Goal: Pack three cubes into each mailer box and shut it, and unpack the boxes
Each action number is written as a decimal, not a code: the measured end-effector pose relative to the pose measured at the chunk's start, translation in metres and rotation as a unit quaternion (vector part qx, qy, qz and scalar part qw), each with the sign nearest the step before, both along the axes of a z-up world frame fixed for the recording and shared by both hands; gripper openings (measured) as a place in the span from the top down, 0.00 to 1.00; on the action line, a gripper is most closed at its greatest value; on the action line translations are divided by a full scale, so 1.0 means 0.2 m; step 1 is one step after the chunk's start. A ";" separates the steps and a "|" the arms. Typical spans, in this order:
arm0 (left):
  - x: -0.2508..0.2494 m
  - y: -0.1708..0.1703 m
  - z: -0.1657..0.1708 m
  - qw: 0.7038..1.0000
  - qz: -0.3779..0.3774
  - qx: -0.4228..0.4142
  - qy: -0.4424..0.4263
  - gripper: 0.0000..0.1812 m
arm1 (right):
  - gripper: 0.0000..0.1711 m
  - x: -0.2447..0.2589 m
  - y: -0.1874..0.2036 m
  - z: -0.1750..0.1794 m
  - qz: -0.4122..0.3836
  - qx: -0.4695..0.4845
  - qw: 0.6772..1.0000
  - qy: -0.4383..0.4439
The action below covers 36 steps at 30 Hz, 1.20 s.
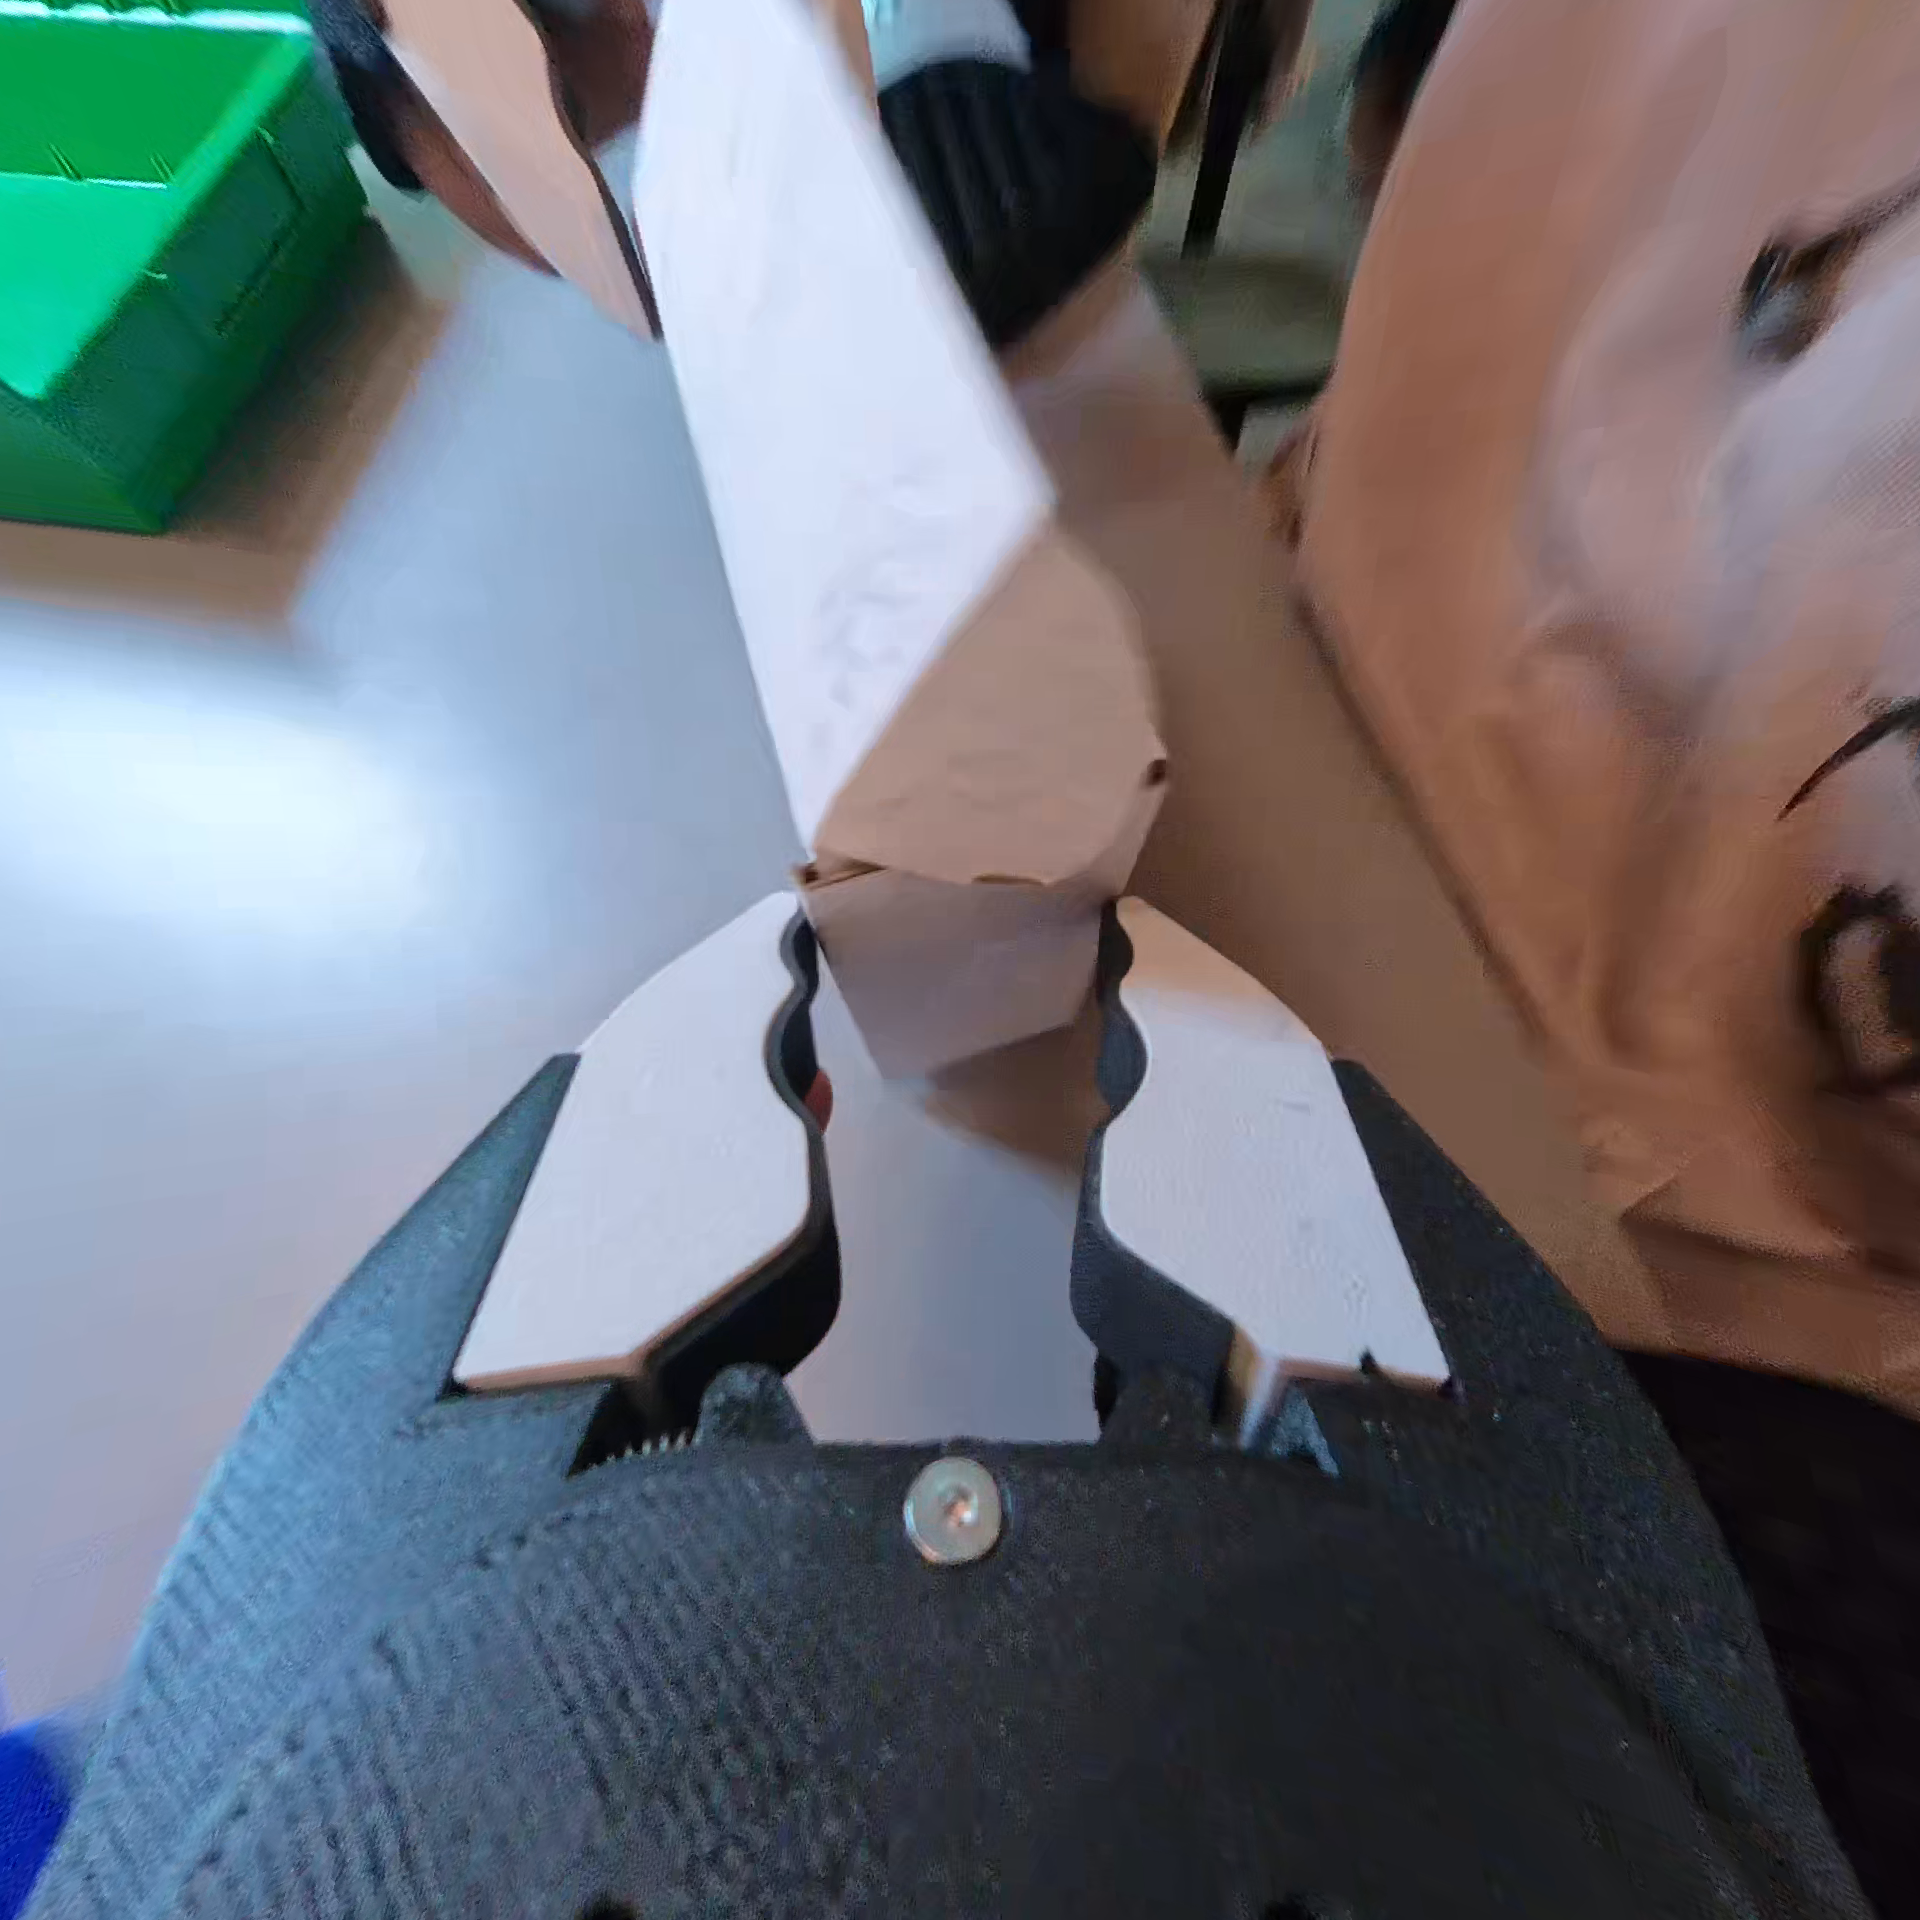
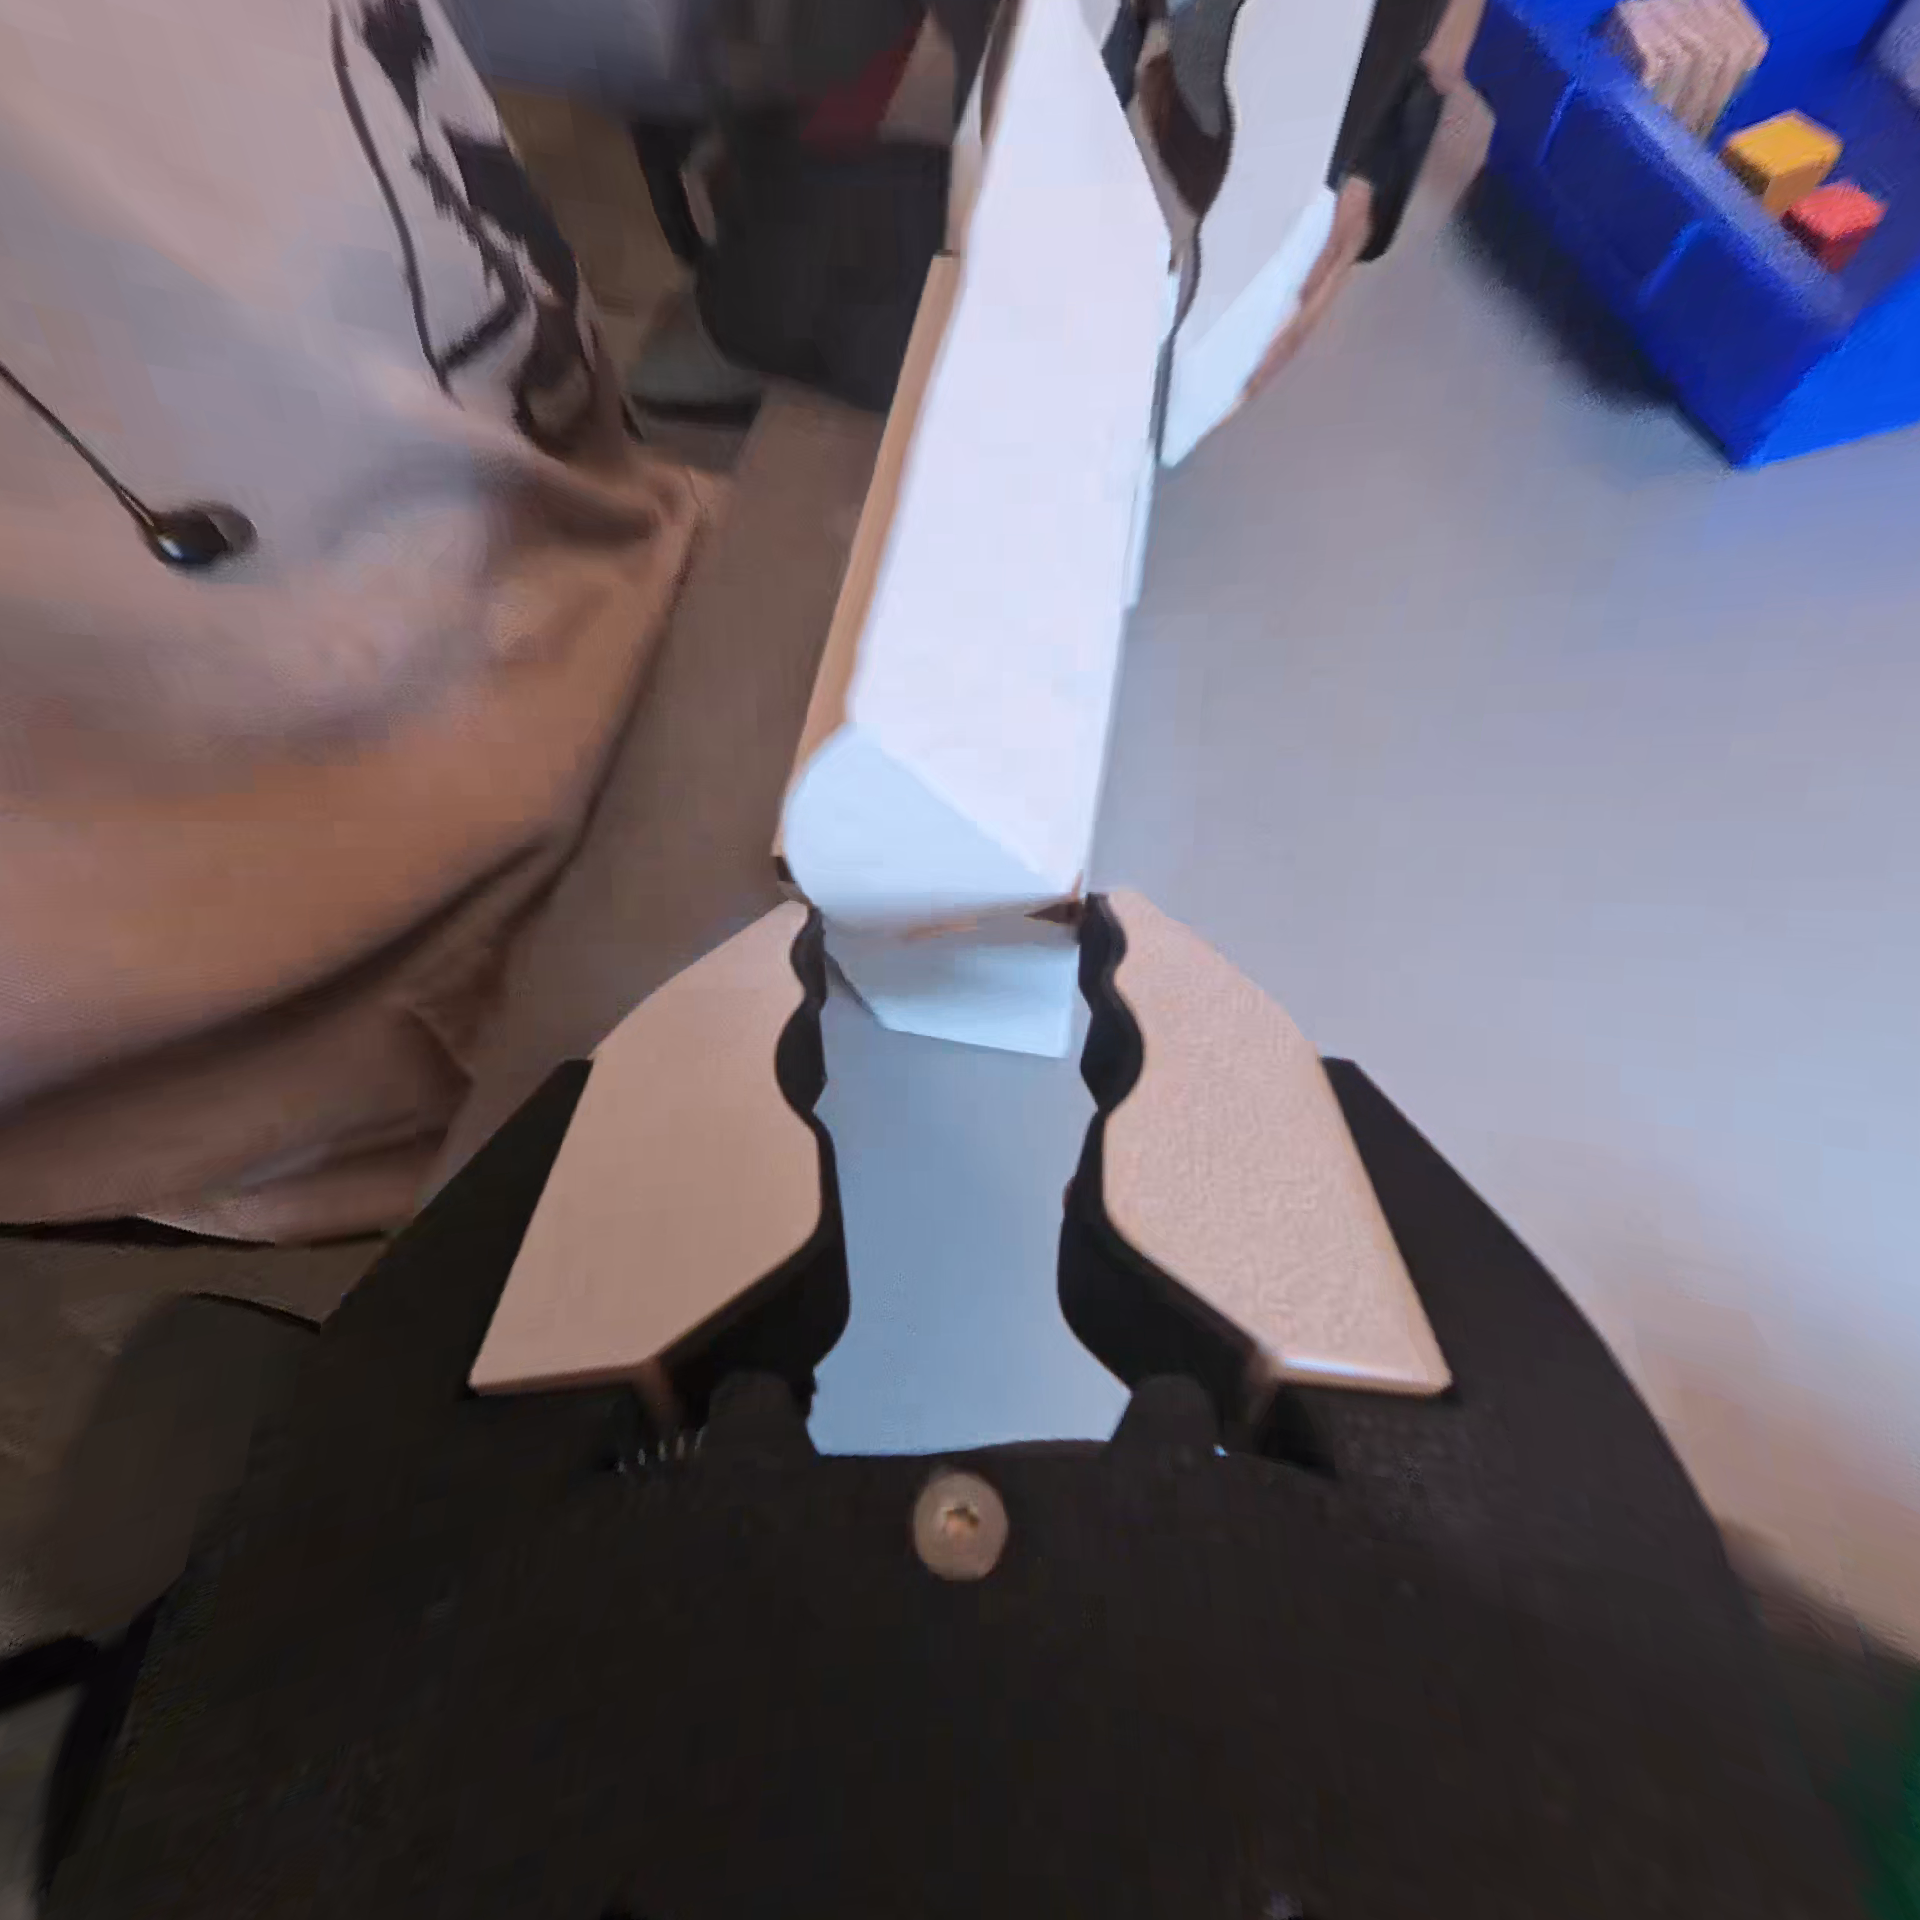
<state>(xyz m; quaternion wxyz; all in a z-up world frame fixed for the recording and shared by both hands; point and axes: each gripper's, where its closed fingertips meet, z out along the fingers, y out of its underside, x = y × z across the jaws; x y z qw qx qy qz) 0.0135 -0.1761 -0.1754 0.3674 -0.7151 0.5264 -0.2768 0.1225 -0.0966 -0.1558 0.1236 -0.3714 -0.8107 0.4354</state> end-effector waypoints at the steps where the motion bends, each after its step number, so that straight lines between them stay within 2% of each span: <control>1: 0.01 0.01 0.00 0.999 0.006 -0.025 -0.040 0.71 | 0.73 0.00 0.02 -0.01 -0.010 -0.046 0.999 -0.013; 3: 0.02 0.01 -0.03 0.995 0.007 -0.051 -0.085 0.73 | 0.72 -0.01 0.04 -0.04 -0.023 -0.121 0.992 -0.028; 7: 0.00 0.03 -0.04 0.995 0.029 -0.027 -0.095 0.73 | 0.72 -0.01 0.07 -0.04 -0.044 -0.147 0.988 0.002; 13: -0.10 0.04 0.14 0.991 0.066 0.035 -0.107 0.72 | 0.69 0.02 0.08 0.03 -0.059 -0.122 0.990 0.045; 17: -0.08 0.03 0.27 0.988 0.065 0.079 -0.117 0.71 | 0.67 0.03 0.09 0.11 -0.057 -0.101 0.991 0.067; 21: 0.01 0.05 0.27 0.993 0.040 0.083 -0.079 0.71 | 0.68 0.00 0.05 0.15 -0.038 -0.073 0.994 0.067; 27: 0.06 0.05 0.27 0.995 0.025 0.092 -0.034 0.80 | 0.77 0.01 0.03 0.14 -0.044 -0.030 0.997 0.063; 36: 0.01 0.06 0.29 0.994 0.029 0.104 -0.004 0.77 | 0.75 0.04 0.06 0.14 -0.052 0.008 0.996 0.074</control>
